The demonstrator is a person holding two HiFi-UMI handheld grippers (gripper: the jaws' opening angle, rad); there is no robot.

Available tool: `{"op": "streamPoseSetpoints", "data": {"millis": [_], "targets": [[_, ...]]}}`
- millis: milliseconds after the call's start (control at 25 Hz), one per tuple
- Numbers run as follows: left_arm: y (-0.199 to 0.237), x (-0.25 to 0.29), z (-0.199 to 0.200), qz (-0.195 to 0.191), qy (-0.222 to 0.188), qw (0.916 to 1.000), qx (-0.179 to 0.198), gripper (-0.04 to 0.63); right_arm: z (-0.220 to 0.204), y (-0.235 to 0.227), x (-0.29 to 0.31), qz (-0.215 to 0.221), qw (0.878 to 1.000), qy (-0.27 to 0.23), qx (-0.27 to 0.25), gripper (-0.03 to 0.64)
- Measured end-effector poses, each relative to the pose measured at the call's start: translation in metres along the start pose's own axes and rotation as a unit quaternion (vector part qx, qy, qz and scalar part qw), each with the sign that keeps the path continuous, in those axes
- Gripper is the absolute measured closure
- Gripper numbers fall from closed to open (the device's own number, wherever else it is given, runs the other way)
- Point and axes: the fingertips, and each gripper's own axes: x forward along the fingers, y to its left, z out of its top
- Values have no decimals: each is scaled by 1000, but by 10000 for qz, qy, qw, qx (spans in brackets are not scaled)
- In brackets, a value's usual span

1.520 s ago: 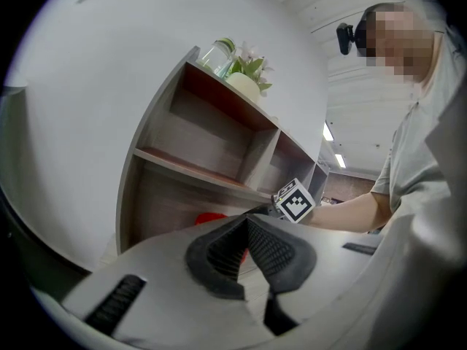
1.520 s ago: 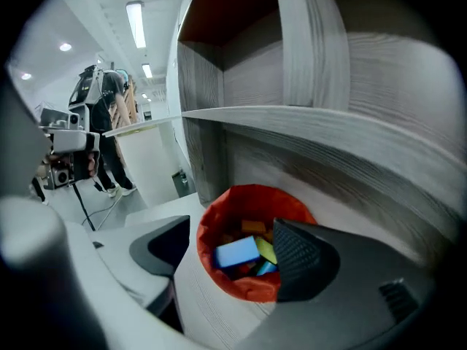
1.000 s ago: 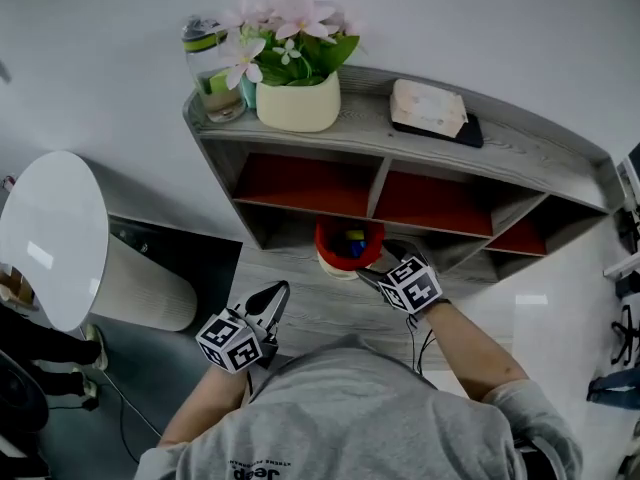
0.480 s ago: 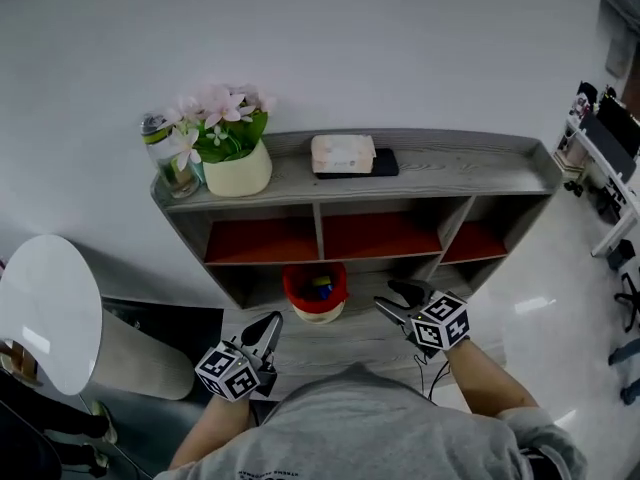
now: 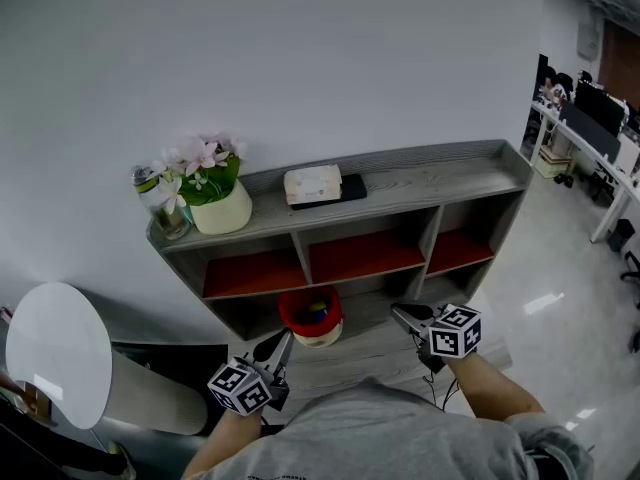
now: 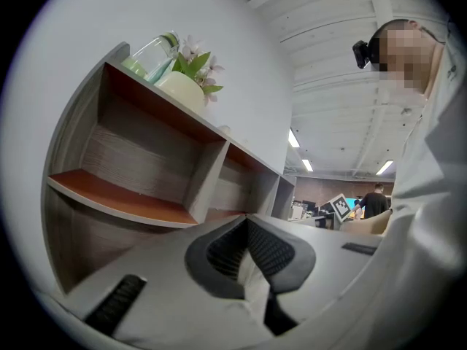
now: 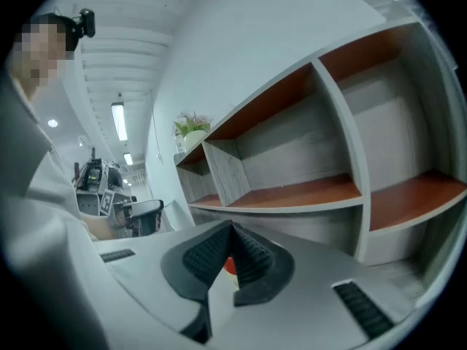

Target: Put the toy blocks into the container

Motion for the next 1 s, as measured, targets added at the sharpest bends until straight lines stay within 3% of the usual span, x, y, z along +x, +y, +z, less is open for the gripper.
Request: {"op": "streamPoseSetpoints", "data": {"millis": [1000], "targets": [[13, -30, 1, 335, -67, 9994, -84, 565, 12, 8, 9, 186, 9991, 49, -379, 611]]}}
